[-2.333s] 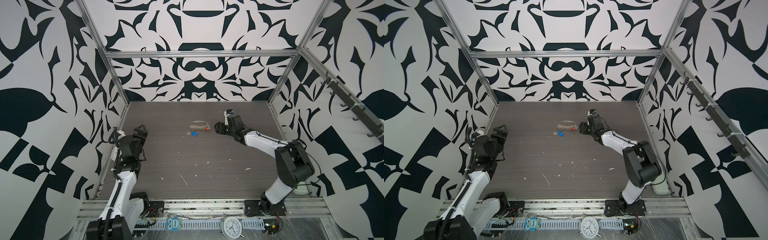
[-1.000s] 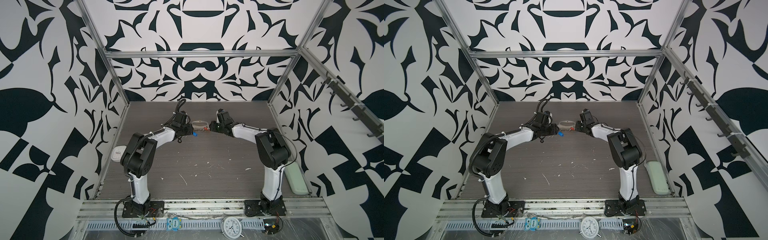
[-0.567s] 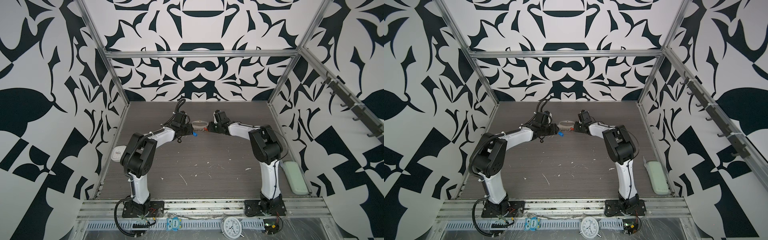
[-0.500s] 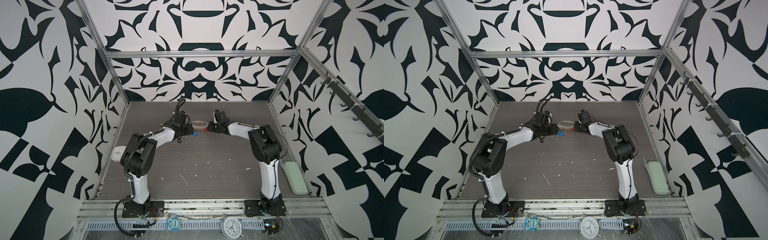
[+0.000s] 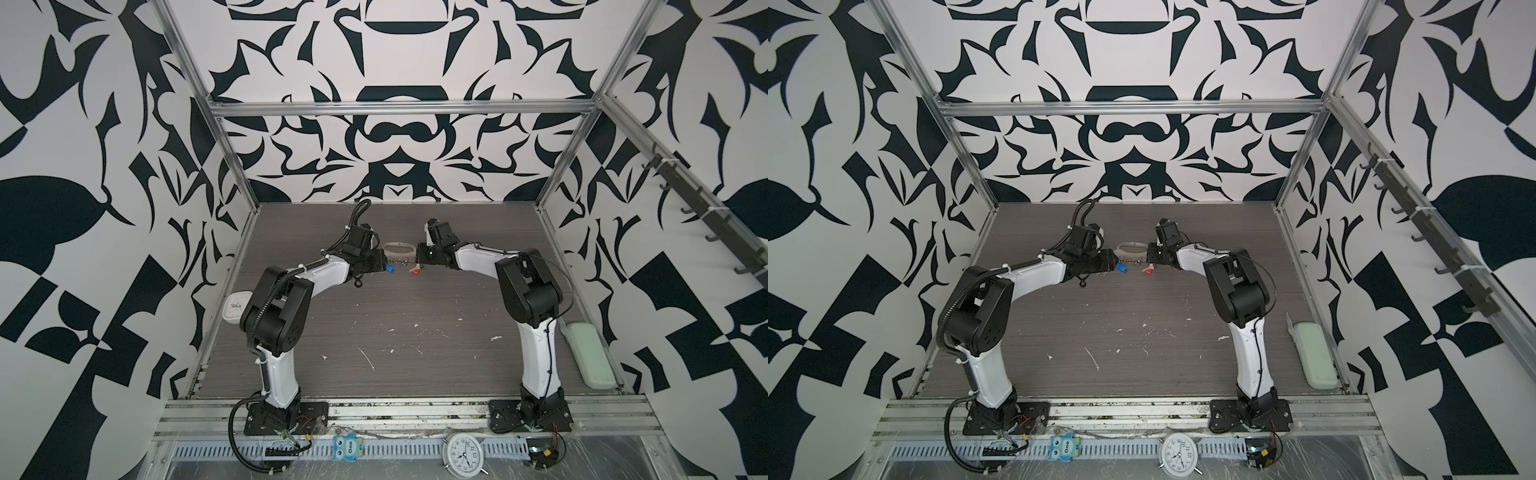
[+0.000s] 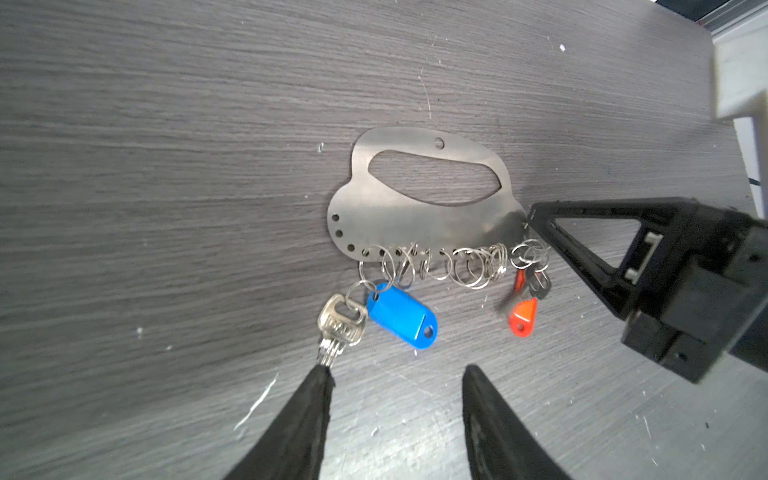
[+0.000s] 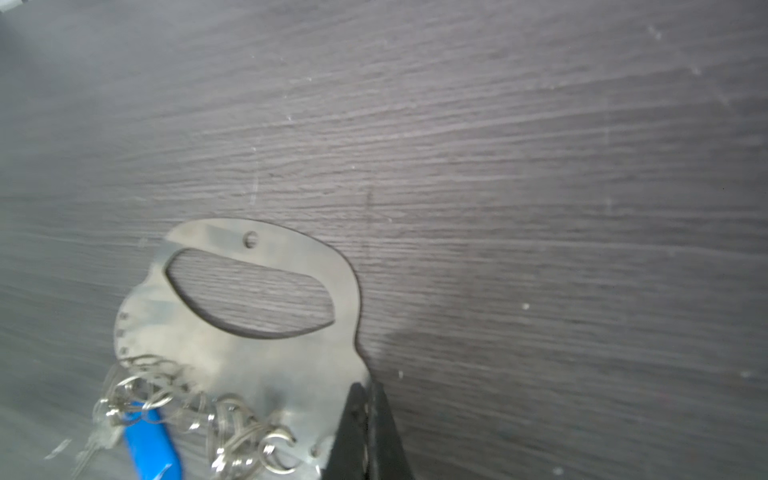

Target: Remove the keys from the keyring

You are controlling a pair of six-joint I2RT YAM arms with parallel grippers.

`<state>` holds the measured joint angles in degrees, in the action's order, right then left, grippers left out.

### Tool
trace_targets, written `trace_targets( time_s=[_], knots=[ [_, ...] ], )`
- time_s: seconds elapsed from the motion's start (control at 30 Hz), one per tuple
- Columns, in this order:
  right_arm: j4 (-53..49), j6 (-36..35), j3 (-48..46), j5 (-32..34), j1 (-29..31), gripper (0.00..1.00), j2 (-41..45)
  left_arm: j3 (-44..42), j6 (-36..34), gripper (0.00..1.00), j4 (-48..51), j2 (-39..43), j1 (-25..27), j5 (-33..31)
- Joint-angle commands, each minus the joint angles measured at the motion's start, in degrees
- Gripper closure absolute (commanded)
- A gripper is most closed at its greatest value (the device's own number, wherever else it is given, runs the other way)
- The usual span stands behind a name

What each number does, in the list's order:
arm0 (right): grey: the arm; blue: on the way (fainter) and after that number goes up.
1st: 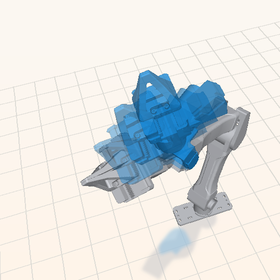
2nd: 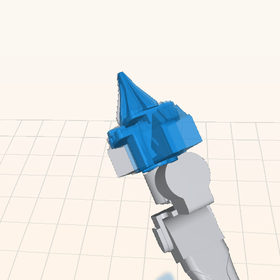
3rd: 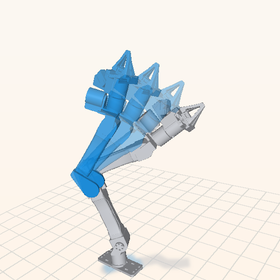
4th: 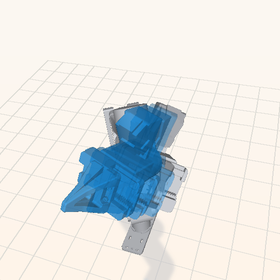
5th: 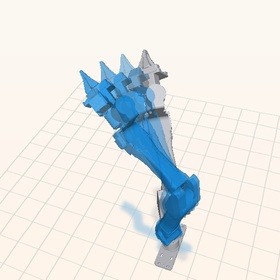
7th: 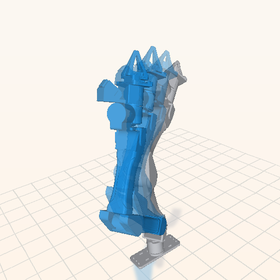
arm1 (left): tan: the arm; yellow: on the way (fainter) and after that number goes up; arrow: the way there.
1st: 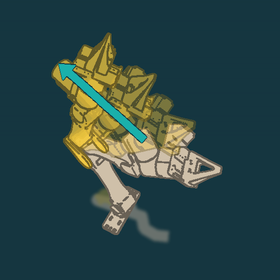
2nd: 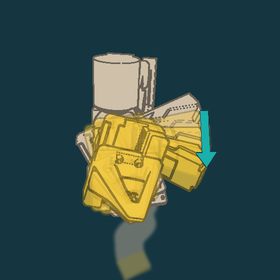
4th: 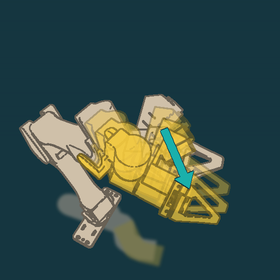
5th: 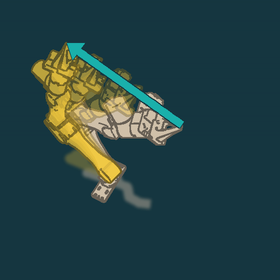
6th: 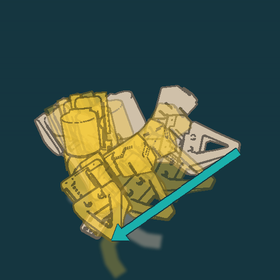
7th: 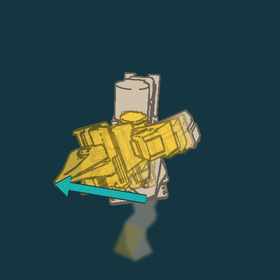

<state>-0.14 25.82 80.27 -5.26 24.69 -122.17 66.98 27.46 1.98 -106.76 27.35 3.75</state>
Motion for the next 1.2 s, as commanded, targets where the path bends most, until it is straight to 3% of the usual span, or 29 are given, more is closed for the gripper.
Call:
trace_targets(
  time_s=[0.0,0.27,0.43,0.73,0.93,1.17],
  knots=[
    [3.0,-1.7,-2.7,-0.8,-0.1,1.00,5.7,-2.2,0.9,0.45,-1.5,4.0,0.1,1.7],
    [10.2,-4.8,-10.7,-6.9,1.2,1.00,14.5,-8.3,4.5,0.43,-7.4,10.2,0.1,8.9],
    [14.5,-7.2,-15.2,-14.4,1.7,1.00,20.1,-12.4,6.8,0.44,-13.2,14.6,0.1,16.2],
    [18.5,-9.4,-20.5,-27.2,2.0,1.00,29.8,-16.8,9.4,0.53,-17.3,22.7,0.1,23.6],
    [17.4,-9.6,-21.8,-35.3,2.0,1.00,35.1,-19.7,7.7,0.56,-16.6,31.1,0.6,24.3],
    [17.4,-8.3,-22.6,-41.9,2.2,1.00,39.1,-21.8,4.8,0.58,-13.3,39.0,1.2,19.1]
  ],
)
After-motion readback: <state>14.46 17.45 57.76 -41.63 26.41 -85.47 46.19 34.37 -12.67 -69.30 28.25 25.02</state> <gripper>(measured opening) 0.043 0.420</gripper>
